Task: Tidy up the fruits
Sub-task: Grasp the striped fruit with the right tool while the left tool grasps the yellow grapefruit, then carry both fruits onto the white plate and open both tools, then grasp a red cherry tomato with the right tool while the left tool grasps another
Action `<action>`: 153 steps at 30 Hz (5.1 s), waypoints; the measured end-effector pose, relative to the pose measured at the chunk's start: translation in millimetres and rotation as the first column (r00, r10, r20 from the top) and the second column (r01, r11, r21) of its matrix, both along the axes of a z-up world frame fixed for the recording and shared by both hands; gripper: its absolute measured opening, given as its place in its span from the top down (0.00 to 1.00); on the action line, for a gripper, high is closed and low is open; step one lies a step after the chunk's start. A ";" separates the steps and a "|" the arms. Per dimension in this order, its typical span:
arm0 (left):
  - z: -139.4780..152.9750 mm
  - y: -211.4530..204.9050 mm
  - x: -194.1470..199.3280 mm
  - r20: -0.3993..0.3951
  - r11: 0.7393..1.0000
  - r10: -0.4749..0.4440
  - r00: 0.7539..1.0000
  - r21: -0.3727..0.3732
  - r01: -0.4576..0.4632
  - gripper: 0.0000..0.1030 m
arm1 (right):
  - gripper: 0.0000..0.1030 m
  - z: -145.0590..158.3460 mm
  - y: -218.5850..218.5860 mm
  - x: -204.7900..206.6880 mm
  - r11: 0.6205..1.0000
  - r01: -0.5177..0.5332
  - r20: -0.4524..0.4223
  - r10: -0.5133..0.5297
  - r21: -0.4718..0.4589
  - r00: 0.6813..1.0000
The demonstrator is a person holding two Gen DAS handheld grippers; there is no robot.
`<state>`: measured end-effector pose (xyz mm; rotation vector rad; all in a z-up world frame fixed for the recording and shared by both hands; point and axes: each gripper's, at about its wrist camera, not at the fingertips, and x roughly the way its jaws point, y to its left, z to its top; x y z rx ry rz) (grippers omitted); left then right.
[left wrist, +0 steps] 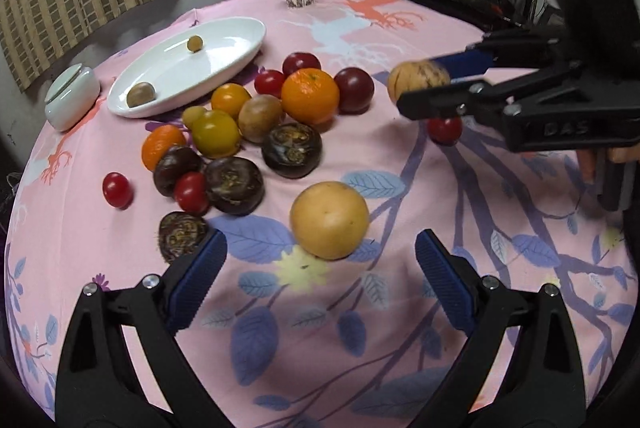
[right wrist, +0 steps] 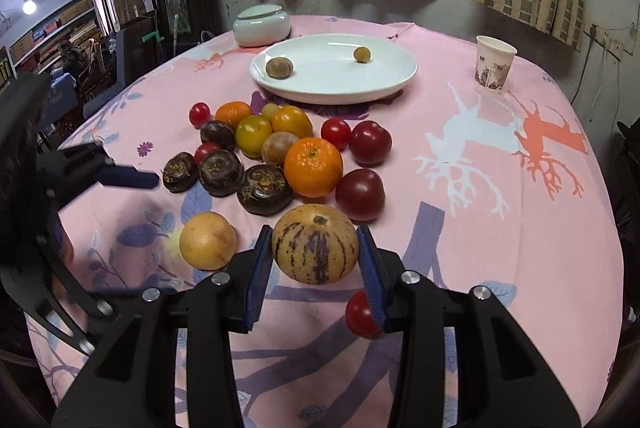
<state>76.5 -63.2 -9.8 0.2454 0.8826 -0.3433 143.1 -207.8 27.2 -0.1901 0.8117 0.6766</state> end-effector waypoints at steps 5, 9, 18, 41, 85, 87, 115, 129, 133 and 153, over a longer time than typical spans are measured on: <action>-6.5 -8.4 12.4 -0.021 1.000 0.020 1.000 -0.006 -0.020 0.07 | 0.59 13.2 -9.0 -6.8 0.999 0.009 0.031 -0.010 0.046 0.999; -13.5 -15.8 18.8 -0.065 1.000 0.002 0.998 -0.009 -0.002 0.29 | 0.59 17.7 -13.8 -8.9 0.998 0.014 0.037 -0.016 0.066 0.999; -16.8 -8.5 26.6 -0.072 0.998 0.053 0.996 -0.040 -0.056 0.54 | 0.59 16.6 -11.5 -12.2 0.998 0.003 0.040 -0.005 0.056 0.999; 84.2 74.1 103.1 0.060 0.977 0.193 0.979 -0.106 -0.186 0.54 | 0.59 63.5 20.8 39.0 1.000 0.026 0.117 -0.025 -0.011 0.993; 54.2 129.6 90.5 0.057 0.920 0.390 0.919 -0.072 -0.386 0.13 | 0.33 20.2 -3.2 48.5 0.984 0.178 -0.037 -0.177 0.017 0.984; 48.8 127.8 81.2 0.044 0.922 0.384 0.922 -0.077 -0.380 0.11 | 0.33 11.4 -6.7 32.5 0.985 0.172 -0.041 -0.172 -0.021 0.984; 10.7 154.1 79.3 0.008 0.895 0.441 0.898 -0.076 -0.439 0.11 | 0.72 -16.8 10.4 -9.1 0.990 0.124 -0.091 -0.130 -0.071 0.987; -17.4 163.1 102.3 -0.045 0.849 0.528 0.848 0.028 -0.527 0.21 | 0.72 -19.2 46.5 -20.9 0.998 -0.042 -0.127 0.046 0.036 0.991; -17.1 153.4 110.3 -0.038 0.860 0.509 0.860 0.079 -0.505 0.34 | 0.72 -22.9 49.8 -25.5 0.997 -0.071 -0.141 0.075 0.033 0.987; 16.7 137.1 82.9 -0.005 0.895 0.444 0.896 -0.043 -0.444 0.71 | 0.72 -20.4 43.5 -23.1 0.998 -0.041 -0.117 0.045 0.042 0.992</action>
